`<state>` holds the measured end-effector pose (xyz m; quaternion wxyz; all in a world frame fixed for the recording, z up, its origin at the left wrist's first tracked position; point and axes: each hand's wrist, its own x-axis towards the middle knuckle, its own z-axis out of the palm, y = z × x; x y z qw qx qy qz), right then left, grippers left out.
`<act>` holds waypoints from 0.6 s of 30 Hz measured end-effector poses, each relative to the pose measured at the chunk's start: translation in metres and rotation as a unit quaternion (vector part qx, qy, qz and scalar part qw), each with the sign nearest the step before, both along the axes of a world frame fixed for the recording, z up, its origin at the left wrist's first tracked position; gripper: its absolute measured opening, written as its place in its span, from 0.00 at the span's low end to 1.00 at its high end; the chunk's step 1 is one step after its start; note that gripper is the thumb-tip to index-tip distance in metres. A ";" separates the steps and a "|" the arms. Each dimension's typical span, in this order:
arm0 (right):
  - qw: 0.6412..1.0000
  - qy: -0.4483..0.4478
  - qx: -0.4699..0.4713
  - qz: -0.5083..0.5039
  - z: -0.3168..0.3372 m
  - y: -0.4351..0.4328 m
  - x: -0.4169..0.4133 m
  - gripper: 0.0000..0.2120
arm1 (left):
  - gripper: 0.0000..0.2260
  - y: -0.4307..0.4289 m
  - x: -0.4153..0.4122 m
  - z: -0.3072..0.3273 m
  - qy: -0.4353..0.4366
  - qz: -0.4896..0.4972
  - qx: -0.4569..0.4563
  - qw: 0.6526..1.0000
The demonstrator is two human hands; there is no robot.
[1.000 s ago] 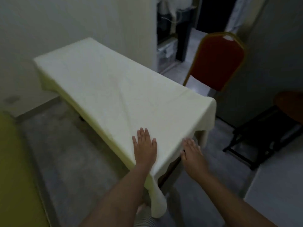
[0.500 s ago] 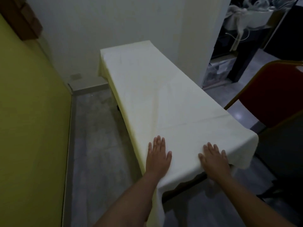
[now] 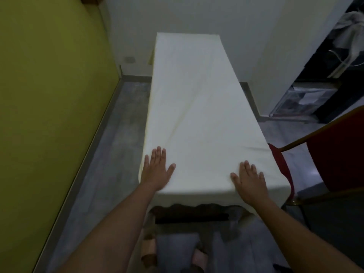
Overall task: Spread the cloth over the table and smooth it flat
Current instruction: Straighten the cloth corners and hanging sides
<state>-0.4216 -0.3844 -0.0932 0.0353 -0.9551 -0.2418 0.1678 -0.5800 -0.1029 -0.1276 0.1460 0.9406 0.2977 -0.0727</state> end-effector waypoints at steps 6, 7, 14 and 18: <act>0.999 -0.035 0.026 0.016 -0.006 -0.021 -0.021 0.32 | 0.35 -0.021 -0.027 0.004 0.005 0.035 -0.017 0.999; 0.999 -0.033 0.029 0.024 -0.005 -0.026 -0.023 0.31 | 0.35 -0.026 -0.032 0.006 0.004 0.038 -0.011 0.999; 0.997 -0.059 0.027 0.048 0.001 -0.058 -0.042 0.27 | 0.33 -0.062 -0.053 0.016 -0.019 0.059 0.042 0.997; 0.995 -0.084 0.008 0.046 -0.005 -0.072 -0.056 0.27 | 0.31 -0.080 -0.064 0.013 -0.025 0.077 0.057 0.995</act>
